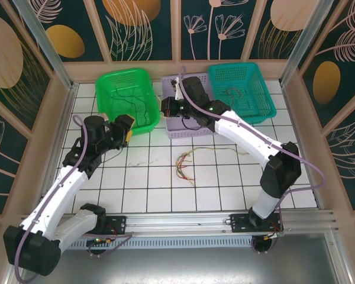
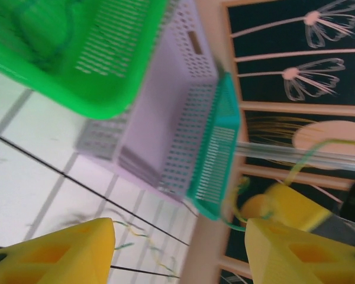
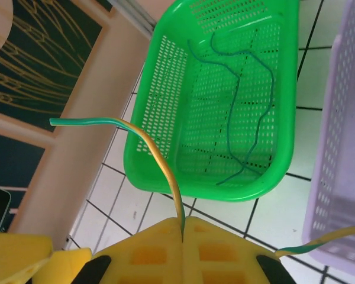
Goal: Untangle the cables
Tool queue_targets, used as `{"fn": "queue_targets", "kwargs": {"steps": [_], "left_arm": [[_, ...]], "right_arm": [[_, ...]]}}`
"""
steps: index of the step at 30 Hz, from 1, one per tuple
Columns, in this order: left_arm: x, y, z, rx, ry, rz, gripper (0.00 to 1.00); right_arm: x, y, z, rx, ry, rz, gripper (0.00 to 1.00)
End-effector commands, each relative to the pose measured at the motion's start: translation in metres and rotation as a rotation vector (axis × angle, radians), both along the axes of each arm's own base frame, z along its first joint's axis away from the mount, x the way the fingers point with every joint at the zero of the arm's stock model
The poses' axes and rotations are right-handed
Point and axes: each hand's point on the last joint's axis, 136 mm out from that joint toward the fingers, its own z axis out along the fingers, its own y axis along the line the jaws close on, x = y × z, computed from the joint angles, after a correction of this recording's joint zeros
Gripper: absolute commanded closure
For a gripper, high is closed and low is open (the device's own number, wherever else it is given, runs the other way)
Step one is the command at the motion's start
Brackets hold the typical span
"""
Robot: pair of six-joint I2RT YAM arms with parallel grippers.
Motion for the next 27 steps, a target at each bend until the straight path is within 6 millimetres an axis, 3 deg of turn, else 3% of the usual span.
{"fn": "queue_targets", "kwargs": {"steps": [1, 5, 8, 11, 27], "left_arm": [[0.009, -0.031, 0.056, -0.197, -0.129, -0.062, 0.40], [0.014, -0.055, 0.058, -0.165, -0.123, -0.120, 0.43], [0.010, -0.057, 0.023, -0.039, 0.002, -0.138, 0.46], [0.012, -0.056, 0.012, -0.004, 0.012, -0.137, 0.47], [0.038, -0.069, 0.016, 0.019, -0.062, -0.146, 0.50]], "right_arm": [[0.009, 0.004, 0.002, 0.066, 0.089, -0.105, 1.00], [0.017, 0.006, -0.008, 0.104, 0.168, -0.180, 1.00], [0.023, 0.010, -0.013, 0.097, 0.222, -0.207, 1.00], [0.025, 0.016, -0.013, 0.093, 0.266, -0.206, 1.00], [0.010, 0.028, -0.018, 0.151, 0.405, -0.179, 1.00]]}}
